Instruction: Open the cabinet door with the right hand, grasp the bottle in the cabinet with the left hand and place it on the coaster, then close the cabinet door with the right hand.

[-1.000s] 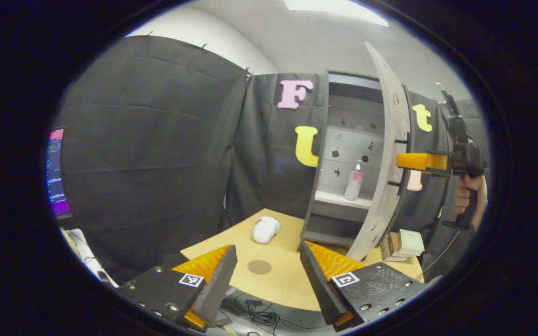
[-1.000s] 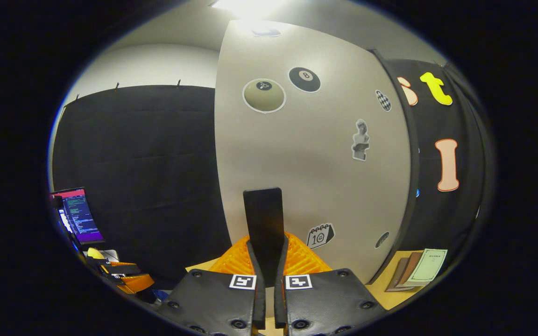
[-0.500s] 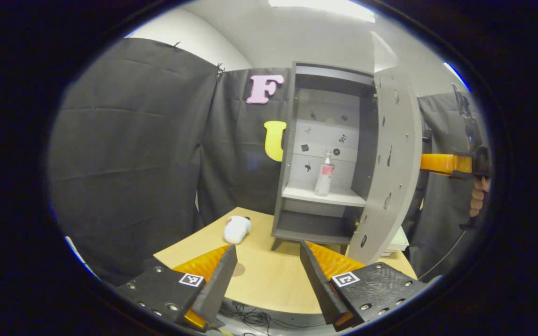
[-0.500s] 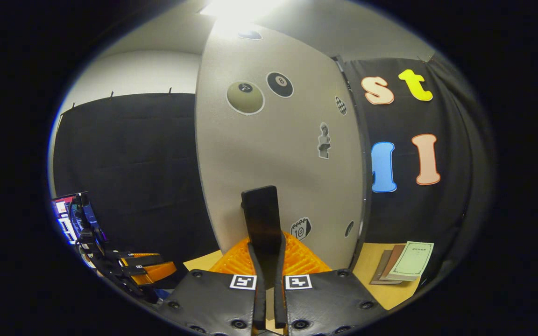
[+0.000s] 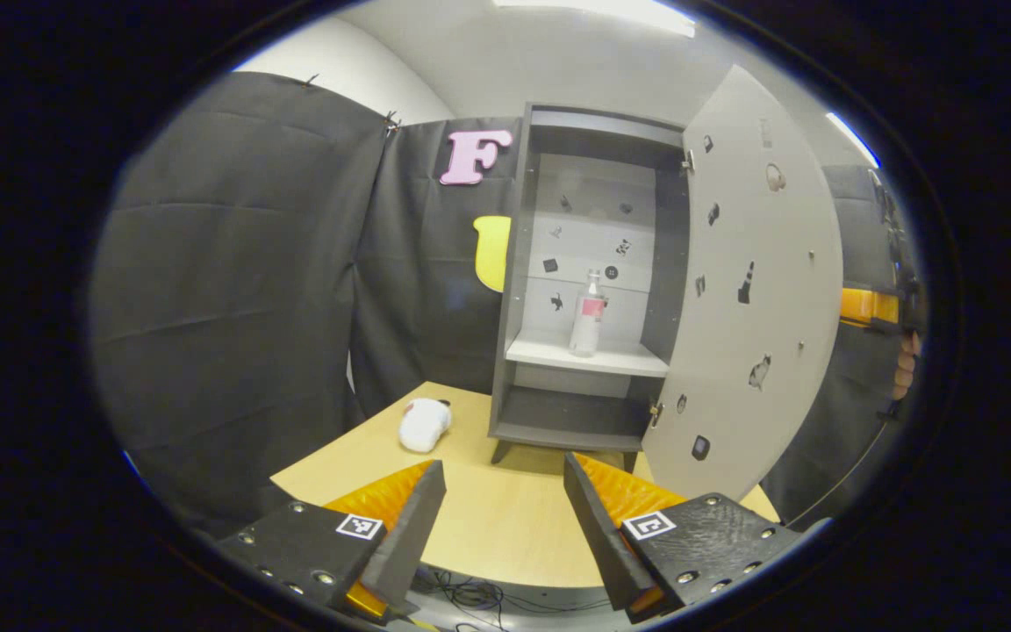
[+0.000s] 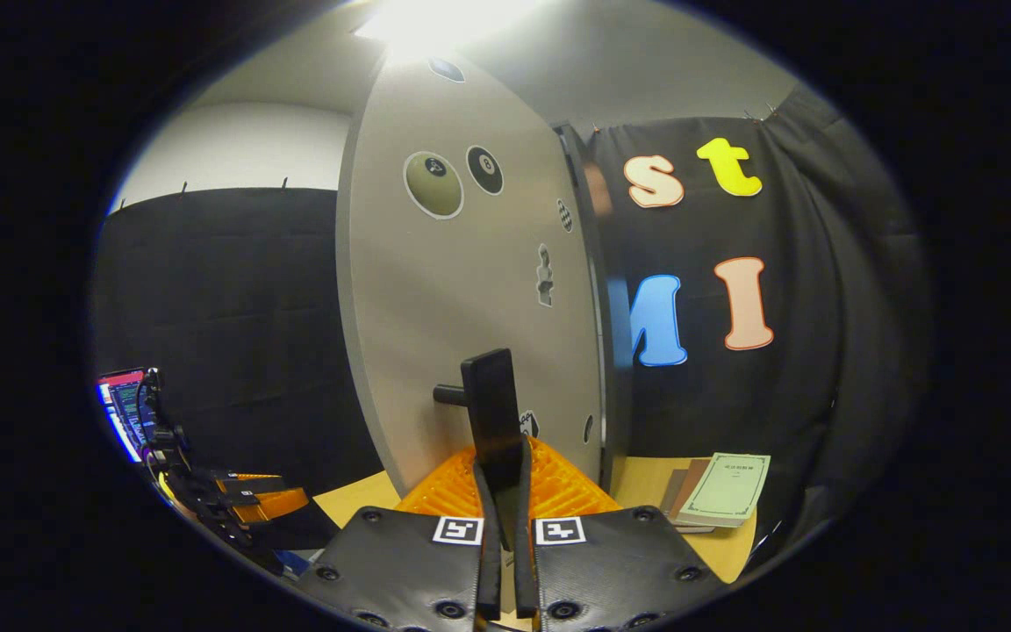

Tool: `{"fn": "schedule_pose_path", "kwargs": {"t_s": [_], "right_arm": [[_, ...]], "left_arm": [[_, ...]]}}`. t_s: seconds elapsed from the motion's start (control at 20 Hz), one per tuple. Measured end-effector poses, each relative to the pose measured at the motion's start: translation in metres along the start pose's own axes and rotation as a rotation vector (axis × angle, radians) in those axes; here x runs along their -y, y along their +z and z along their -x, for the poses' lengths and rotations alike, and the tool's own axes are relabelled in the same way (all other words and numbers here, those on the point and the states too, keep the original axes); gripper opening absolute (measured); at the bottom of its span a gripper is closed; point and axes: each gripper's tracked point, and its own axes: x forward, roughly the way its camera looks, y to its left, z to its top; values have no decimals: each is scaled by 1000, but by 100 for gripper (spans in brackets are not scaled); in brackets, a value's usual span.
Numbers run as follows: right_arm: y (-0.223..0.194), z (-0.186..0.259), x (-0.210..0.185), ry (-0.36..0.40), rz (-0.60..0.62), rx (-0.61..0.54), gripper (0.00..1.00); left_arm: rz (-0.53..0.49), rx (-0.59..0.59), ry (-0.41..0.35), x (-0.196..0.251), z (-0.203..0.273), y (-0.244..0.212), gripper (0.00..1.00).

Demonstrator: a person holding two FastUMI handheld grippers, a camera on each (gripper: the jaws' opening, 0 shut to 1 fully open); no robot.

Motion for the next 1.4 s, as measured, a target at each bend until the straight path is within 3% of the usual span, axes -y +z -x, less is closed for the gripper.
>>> {"fn": "schedule_pose_path", "kwargs": {"t_s": [0.3,0.45,0.7,0.8,0.85,0.95,1.0,1.05,1.1,1.25,1.35,1.4], "right_arm": [[0,0,3,-64,-53,6,5],[1,10,16,-152,-30,-11,4],[-6,21,19,-277,-60,-49,11],[-11,34,20,-315,-59,-48,7],[-13,38,21,-348,-73,-47,4],[-18,56,30,-457,-118,-56,7],[-18,64,29,-505,-141,-48,1],[-15,72,34,-559,-153,-31,5],[-13,81,42,-619,-148,-16,0],[-9,107,75,-774,-88,-16,3],[-13,117,96,-840,-98,-41,7],[-10,117,110,-889,-98,-29,20]], "left_arm": [[-11,-39,-54,3,-1,-4,82],[-4,-49,-94,6,-2,-4,82],[1,-55,-182,5,-2,-10,82],[-9,-44,-222,2,-9,-9,84],[-10,-42,-249,1,-17,-6,82],[-9,-46,-306,-4,-41,1,82],[-8,-40,-337,-7,-51,4,82],[-11,-38,-364,-8,-59,6,82],[-19,-36,-389,-6,-65,6,82],[-20,13,-455,6,-82,27,82],[-24,31,-486,17,-94,42,82],[-33,37,-488,22,-101,47,83]]}}
